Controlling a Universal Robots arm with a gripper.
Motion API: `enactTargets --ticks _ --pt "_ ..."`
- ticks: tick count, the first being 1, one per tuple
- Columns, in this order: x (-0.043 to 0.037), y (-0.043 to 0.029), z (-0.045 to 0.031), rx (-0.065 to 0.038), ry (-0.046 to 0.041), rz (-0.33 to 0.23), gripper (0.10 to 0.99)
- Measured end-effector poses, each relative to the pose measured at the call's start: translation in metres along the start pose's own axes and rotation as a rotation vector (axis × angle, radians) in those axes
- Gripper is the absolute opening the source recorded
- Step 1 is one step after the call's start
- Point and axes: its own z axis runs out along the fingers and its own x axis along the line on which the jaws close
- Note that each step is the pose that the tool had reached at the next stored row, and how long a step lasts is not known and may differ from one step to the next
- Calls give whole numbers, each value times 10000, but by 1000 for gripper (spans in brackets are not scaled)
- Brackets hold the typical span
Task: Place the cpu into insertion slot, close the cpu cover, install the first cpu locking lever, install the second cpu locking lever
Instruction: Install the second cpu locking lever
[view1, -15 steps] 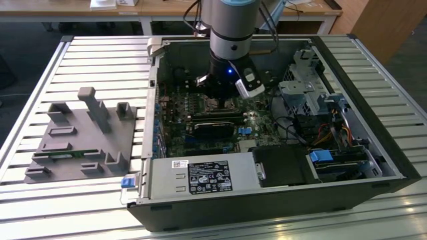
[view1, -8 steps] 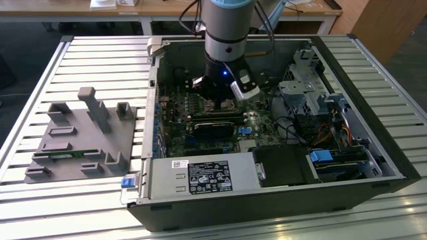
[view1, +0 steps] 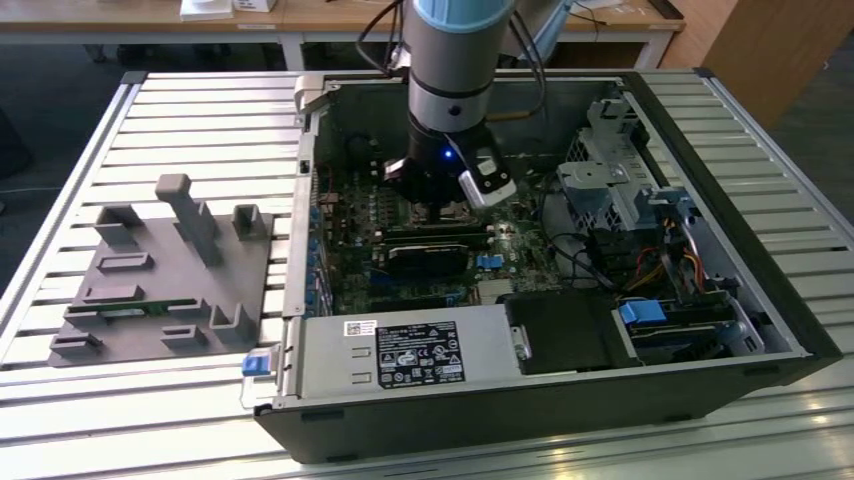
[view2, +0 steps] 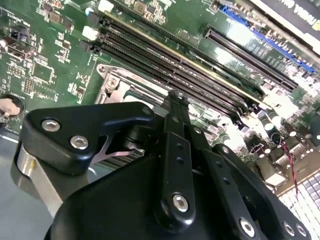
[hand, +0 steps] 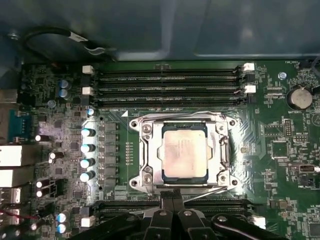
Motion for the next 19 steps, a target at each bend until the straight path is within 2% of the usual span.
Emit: enactTargets --ticks 3,5,9,15,19 --pt "20 -40 -5 -207 8 -1 106" --pt "27 -65 -5 -290 10 -1 106" --pt "50 -103 1 -358 18 -38 106" --pt "64 -128 33 -373 57 -320 106" --pt "67 -177 38 -485 57 -320 106"
